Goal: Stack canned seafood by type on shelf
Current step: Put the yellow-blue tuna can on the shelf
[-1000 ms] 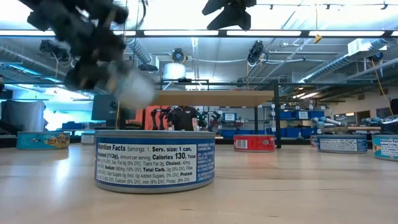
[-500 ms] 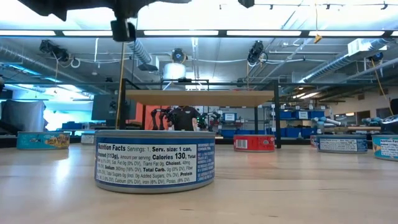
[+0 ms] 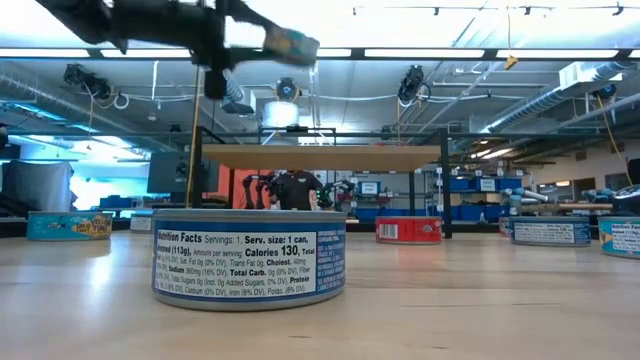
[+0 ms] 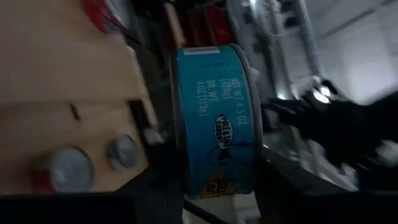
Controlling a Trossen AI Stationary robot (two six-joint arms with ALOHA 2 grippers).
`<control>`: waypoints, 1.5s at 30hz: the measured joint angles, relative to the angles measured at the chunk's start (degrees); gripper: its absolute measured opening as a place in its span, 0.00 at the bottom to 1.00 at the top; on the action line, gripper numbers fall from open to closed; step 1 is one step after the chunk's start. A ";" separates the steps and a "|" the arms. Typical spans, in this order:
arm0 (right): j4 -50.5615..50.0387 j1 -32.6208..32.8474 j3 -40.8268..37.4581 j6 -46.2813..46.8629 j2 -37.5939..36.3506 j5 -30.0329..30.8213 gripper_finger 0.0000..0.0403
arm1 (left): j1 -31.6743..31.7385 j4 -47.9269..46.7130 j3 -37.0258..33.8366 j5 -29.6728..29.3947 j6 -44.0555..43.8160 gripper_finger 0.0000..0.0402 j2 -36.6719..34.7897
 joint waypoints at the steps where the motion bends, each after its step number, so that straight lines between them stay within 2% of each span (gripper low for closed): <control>1: -0.02 0.00 0.00 0.02 0.00 -0.02 0.57 | 0.82 -0.11 0.74 0.27 0.80 0.37 1.42; 6: -0.54 0.00 0.00 -0.35 0.00 0.00 0.56 | 4.94 -2.21 8.13 6.52 5.05 0.37 8.16; 14: -1.88 0.00 0.00 -0.81 0.02 0.00 0.56 | 12.36 -29.07 26.57 13.79 20.70 0.37 17.75; 19: -2.23 0.00 0.00 -0.81 0.04 0.46 0.56 | 16.22 -34.88 33.47 19.33 25.24 0.37 24.44; 26: -2.43 0.22 0.00 -0.72 0.04 0.61 0.55 | 17.05 -35.48 36.42 24.35 26.52 0.37 31.44; 34: -2.45 1.31 0.00 -0.75 0.04 1.21 0.55 | 17.05 -35.48 36.50 21.94 28.60 0.37 32.64; 40: -2.45 1.49 0.00 -0.76 0.07 1.46 0.55 | 17.14 -37.35 36.54 21.34 29.56 0.47 32.64; 45: -2.45 1.49 0.00 -0.82 0.07 1.49 0.55 | 17.14 -37.33 36.53 20.30 29.93 0.48 32.64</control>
